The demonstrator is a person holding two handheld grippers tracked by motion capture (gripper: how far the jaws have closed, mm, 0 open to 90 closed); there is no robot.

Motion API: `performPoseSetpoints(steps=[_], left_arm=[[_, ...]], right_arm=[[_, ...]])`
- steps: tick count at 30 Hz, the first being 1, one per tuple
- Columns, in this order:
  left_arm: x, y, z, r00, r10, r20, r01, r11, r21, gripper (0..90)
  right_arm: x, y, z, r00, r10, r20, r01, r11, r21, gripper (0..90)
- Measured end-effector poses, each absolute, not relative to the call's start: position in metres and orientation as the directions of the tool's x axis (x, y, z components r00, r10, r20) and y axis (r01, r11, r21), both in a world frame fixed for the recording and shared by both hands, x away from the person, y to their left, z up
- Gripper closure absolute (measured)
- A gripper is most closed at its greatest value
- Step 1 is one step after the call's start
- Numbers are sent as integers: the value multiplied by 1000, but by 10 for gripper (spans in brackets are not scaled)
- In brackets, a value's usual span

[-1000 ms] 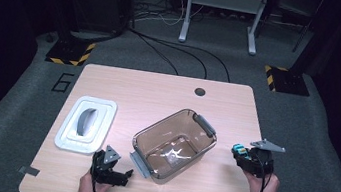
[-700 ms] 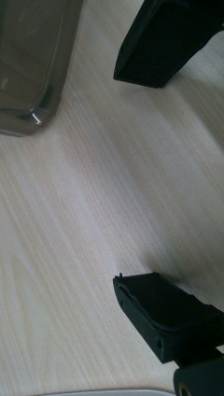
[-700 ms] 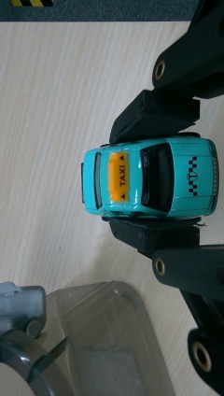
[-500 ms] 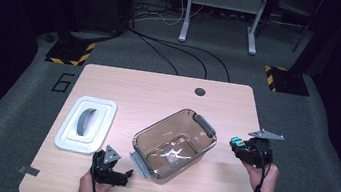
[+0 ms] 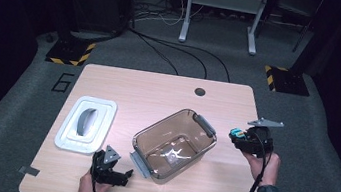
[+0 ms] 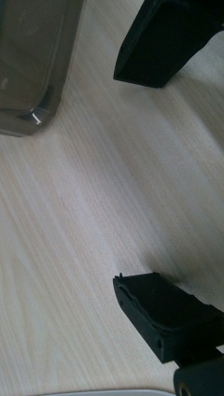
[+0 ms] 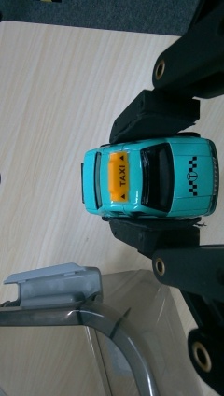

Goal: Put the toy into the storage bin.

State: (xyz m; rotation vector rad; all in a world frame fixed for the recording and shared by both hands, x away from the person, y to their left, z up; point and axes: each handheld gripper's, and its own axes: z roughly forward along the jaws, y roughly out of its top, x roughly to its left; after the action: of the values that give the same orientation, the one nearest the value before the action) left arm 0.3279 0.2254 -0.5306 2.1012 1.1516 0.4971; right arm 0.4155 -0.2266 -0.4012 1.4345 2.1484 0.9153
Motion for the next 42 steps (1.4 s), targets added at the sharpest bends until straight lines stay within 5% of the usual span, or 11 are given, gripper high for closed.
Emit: performPoseSetpoints(steps=[42], left_arm=[[328,225,-531,534,845,3,586,-373,719,30]], right_arm=[[442,-193,-348,-459,888,-17,630,339,699,526]])
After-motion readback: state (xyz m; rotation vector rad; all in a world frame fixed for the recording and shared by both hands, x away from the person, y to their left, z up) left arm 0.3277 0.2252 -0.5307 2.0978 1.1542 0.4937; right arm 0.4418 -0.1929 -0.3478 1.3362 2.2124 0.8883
